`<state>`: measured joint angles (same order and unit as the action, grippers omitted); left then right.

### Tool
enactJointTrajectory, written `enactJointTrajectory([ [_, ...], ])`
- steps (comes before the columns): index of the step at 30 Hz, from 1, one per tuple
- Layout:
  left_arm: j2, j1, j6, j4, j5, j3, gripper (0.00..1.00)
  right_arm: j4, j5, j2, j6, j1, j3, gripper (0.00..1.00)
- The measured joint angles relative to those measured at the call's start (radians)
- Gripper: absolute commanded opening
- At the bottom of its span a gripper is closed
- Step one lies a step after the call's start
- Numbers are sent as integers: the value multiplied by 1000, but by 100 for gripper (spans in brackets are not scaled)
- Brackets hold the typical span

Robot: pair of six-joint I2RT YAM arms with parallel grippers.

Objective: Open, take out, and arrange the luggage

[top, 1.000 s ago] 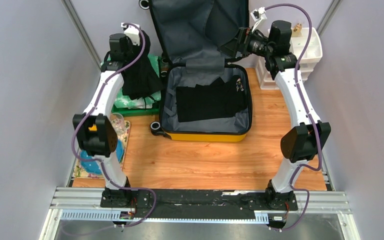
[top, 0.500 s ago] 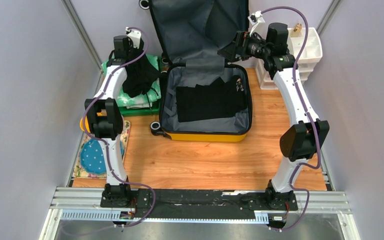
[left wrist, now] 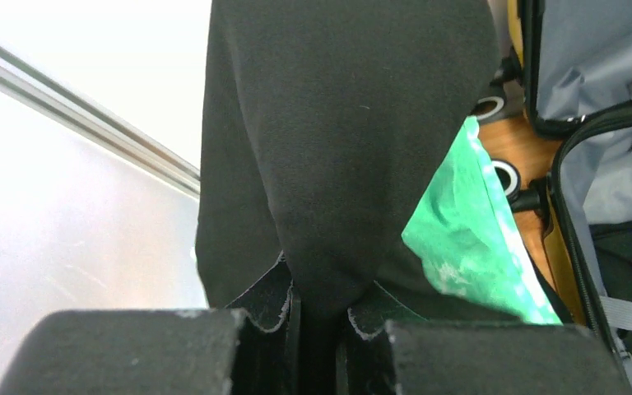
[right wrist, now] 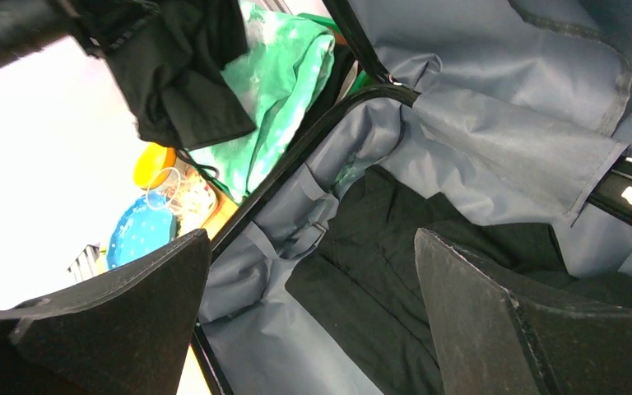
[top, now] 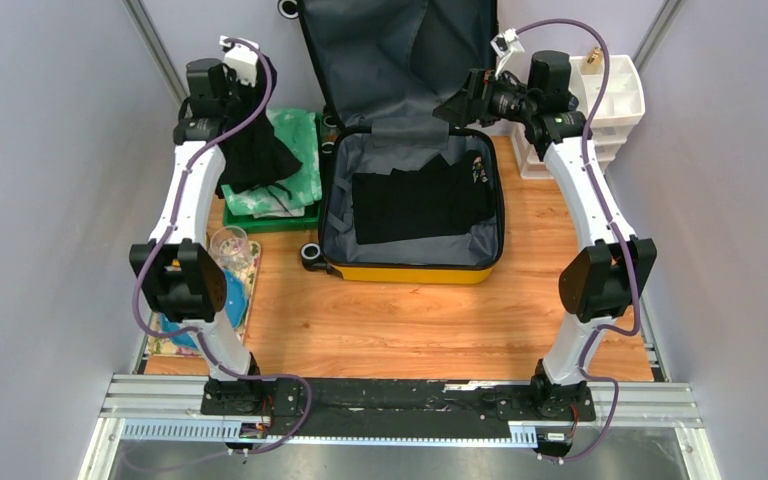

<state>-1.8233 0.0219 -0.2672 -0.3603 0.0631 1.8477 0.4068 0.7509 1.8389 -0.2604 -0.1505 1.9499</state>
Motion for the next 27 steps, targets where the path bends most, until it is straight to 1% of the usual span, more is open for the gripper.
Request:
enactJointTrajectory([
  [3,58,0,-6,-11,-1,0,0,2,3,0,0,0,-15,98],
  [6,77,0,-21,-16,-11,-1,0,7,6,0,0,-2,-22,98],
  [9,48,2,-28,-23,-16,0,0,7,6,0,0,-4,-22,98],
  [11,3,4,-25,-25,-11,11,0,8,6,0,0,-6,-22,98],
  [13,-72,9,-13,-37,5,53,0,8,5,0,0,-9,-23,98],
  [14,-112,12,-6,-37,13,78,3,8,4,0,1,-11,-23,98],
  [15,-153,16,2,-38,23,102,9,8,2,0,3,-12,-23,98],
  [16,-197,20,8,-40,36,129,17,8,0,0,4,-13,-23,98],
  [17,-235,24,13,-39,46,149,35,10,-1,0,6,-13,-23,98],
  [18,-264,28,16,-39,55,162,46,11,-2,0,8,-14,-23,98],
  [21,-326,44,46,-35,100,177,66,12,-4,0,12,-18,-23,98],
  [22,-336,53,64,-32,122,177,72,13,-5,0,14,-19,-23,98],
  [23,-342,62,84,-31,150,177,80,13,-6,0,15,-19,-23,98],
  [27,-343,112,162,-6,264,179,80,15,-9,0,16,-19,-23,98],
])
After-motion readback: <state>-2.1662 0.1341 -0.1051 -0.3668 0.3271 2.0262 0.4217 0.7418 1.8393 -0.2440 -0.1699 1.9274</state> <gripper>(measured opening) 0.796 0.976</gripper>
